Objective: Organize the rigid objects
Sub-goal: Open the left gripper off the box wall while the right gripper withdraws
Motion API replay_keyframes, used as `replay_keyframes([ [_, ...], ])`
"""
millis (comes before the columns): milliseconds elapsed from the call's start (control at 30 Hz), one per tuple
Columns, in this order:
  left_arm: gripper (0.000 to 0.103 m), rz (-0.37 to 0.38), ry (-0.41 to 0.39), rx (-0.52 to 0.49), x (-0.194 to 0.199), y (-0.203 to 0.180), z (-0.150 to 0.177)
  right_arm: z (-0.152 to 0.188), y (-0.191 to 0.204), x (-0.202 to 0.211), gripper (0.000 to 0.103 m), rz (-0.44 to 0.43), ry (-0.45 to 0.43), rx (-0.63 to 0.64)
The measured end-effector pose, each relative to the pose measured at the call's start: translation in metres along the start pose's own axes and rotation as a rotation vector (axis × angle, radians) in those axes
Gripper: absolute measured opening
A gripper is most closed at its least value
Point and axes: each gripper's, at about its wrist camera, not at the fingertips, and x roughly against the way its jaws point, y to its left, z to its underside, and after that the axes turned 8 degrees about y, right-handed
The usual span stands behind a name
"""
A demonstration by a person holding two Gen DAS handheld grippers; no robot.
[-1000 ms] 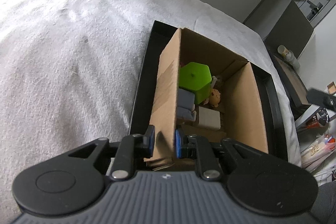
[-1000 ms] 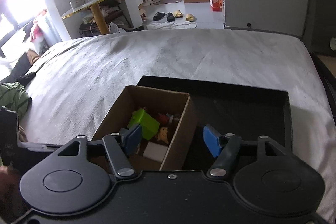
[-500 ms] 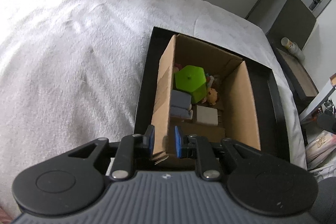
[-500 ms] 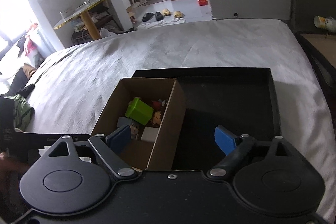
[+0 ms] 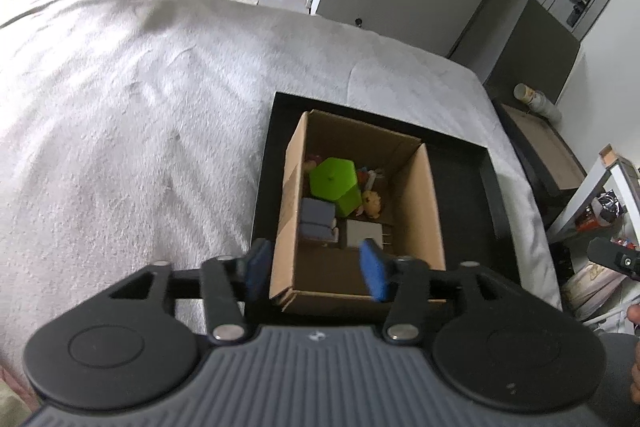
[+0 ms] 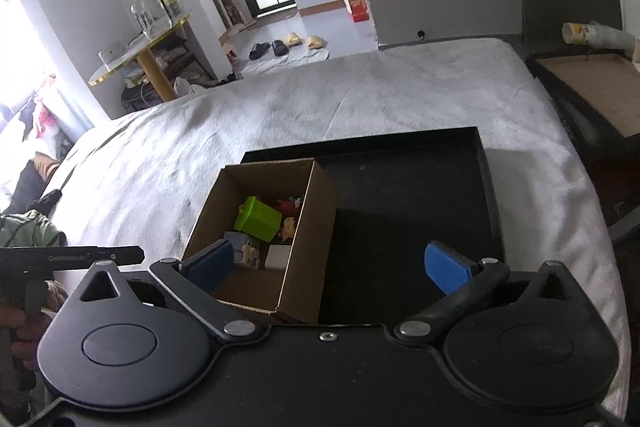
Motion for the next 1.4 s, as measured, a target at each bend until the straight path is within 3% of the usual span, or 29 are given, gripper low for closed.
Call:
replay_keyframes([
  [133, 0.073, -0.01, -0.025, -0.038, 0.016, -0.013, 0.004, 0.002, -0.001, 0.011, 0.103, -0.001, -0.014, -0.025],
  [233, 0.08, 0.007, -0.039, -0.053, 0.028, -0.02, 0.008, 0.005, 0.0, 0.019, 0.103, 0.0, -0.031, -0.037],
  [967, 0.092, 0.081, -0.105, -0.085, 0.085, -0.048, 0.038, 0.025, -0.004, 0.071, 0.103, -0.002, -0.108, -0.089],
  [1400, 0.097, 0.052, -0.114, -0.093, 0.107, -0.048, 0.058, 0.04, 0.018, 0.084, 0.103, 0.045, -0.077, -0.079],
])
